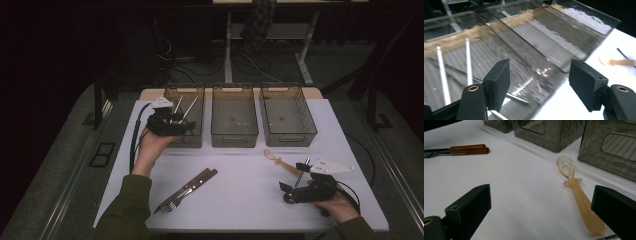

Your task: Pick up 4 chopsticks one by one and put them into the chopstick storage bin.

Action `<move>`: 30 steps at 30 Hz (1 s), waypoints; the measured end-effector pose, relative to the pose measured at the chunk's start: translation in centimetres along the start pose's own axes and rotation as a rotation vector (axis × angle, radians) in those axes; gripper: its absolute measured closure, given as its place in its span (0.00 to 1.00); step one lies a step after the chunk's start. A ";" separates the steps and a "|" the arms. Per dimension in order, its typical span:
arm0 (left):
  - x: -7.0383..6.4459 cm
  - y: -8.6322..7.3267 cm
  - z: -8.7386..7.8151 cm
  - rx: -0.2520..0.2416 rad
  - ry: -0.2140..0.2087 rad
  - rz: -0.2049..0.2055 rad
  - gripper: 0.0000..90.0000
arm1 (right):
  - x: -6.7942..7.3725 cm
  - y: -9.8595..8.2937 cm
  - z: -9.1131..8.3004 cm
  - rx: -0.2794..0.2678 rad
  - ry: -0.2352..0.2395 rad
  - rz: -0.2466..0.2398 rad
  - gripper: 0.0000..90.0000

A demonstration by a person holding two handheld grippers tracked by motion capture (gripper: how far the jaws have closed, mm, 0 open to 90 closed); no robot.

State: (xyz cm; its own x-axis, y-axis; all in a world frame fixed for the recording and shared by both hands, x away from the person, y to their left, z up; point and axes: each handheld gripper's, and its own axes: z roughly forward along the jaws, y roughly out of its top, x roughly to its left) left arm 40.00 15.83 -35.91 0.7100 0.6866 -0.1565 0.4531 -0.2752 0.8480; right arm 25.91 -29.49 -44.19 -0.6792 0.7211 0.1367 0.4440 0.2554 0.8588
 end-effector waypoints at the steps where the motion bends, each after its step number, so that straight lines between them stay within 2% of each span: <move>1: -0.4 -0.2 0.0 -0.001 -0.013 0.002 0.35 | 0.0 0.0 0.0 0.000 0.001 0.002 0.03; 5: -2.2 -1.5 -0.1 -0.015 -0.065 0.008 0.33 | 0.0 -0.1 0.0 0.008 0.001 -0.003 0.03; 7: -2.9 -1.9 0.1 0.012 -0.081 0.020 0.31 | 0.0 -0.1 -0.1 0.000 -0.002 0.003 0.03; 11: -4.6 -2.8 -0.1 0.029 -0.103 0.062 0.29 | 0.1 -0.1 -0.2 0.001 -0.006 -0.002 0.03; 23: -7.8 -4.8 -0.5 0.056 -0.148 0.136 0.26 | 0.1 0.0 -0.4 -0.006 -0.012 -0.007 0.03; 30: -8.6 -6.3 -1.2 0.065 -0.154 0.160 0.25 | 0.2 0.0 -0.4 -0.006 -0.009 -0.010 0.03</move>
State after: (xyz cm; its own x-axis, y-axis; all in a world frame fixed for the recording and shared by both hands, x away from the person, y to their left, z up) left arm 30.42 12.50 -39.26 0.8474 0.5211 -0.1020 0.3579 -0.4186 0.8346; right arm 25.59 -29.59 -43.97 -0.6782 0.7244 0.1240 0.4337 0.2584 0.8632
